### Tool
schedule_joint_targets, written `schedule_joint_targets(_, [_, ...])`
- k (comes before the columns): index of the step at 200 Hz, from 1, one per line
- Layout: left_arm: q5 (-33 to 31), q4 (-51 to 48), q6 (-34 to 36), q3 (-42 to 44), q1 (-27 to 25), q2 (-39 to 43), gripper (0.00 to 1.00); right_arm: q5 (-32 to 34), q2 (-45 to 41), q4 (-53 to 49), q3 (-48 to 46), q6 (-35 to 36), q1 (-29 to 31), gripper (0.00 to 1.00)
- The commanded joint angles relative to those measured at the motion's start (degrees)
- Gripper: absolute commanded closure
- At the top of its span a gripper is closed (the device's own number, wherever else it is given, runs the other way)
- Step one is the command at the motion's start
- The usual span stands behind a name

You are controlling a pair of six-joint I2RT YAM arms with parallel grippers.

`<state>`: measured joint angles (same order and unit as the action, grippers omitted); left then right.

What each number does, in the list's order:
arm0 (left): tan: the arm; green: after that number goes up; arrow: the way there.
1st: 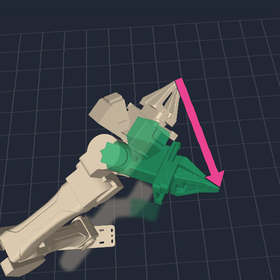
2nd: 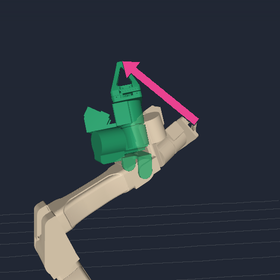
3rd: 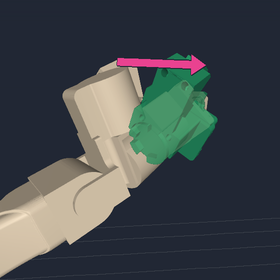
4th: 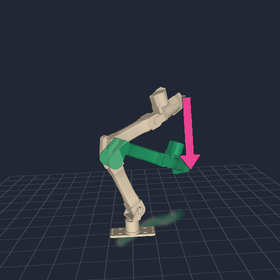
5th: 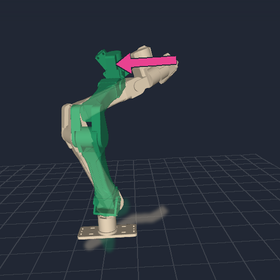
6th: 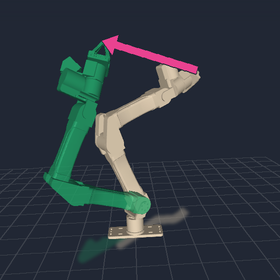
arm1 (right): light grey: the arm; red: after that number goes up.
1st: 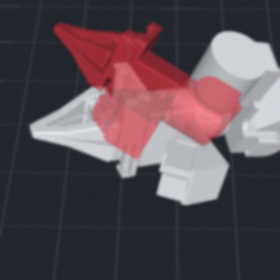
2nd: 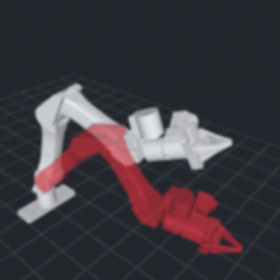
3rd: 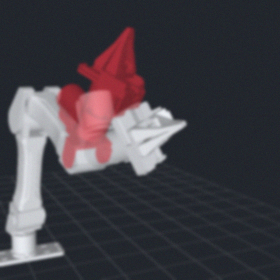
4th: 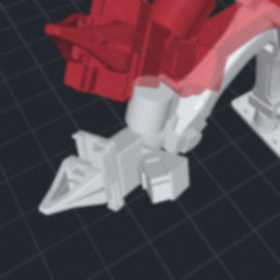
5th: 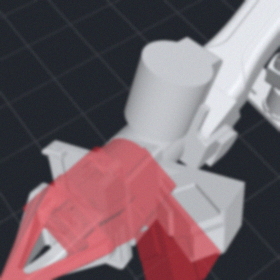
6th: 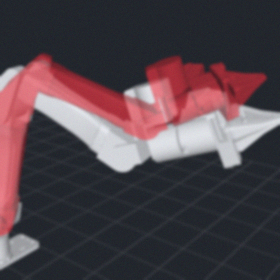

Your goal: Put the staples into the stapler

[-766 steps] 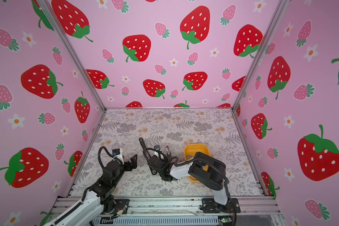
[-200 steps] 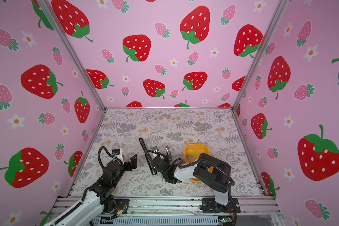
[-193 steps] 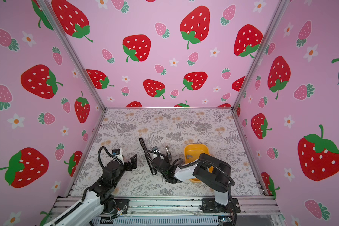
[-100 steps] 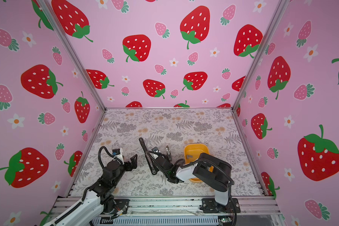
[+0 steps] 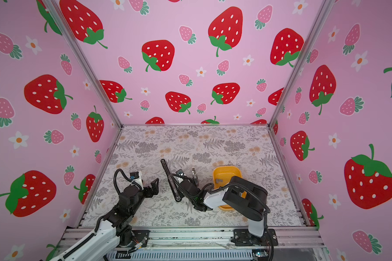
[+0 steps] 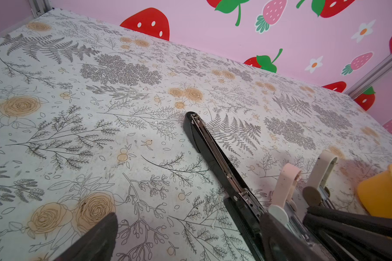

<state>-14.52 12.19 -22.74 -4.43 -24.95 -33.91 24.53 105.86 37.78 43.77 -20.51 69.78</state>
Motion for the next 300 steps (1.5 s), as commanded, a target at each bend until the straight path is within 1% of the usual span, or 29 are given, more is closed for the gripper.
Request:
schedule_joint_targets(1, [-0.74,1.27,-0.32,-1.50,0.16,0.07,0.01,0.35,1.47,1.41,-0.09,0.21,-0.26,0.93])
schedule_joint_targets(118, [-0.66,1.31,-0.29,-1.50,0.17,0.07,0.01,0.37,3.28,1.25,0.62,0.41,-0.96,0.93])
schedule_joint_targets(183, [-0.68,1.36,-0.34,-1.53,0.23,-0.01,0.01,-0.63,0.62,1.66,-0.24,1.86,-0.97,0.93])
schedule_joint_targets(255, [-0.65,1.38,-0.29,-1.51,0.16,-0.01,0.01,0.40,0.08,1.77,-0.74,2.14,-1.04,0.93])
schedule_joint_targets(300, [-0.68,1.35,-0.30,-1.47,0.16,-0.01,0.01,-0.77,-1.64,2.33,-1.65,2.54,-1.04,0.93])
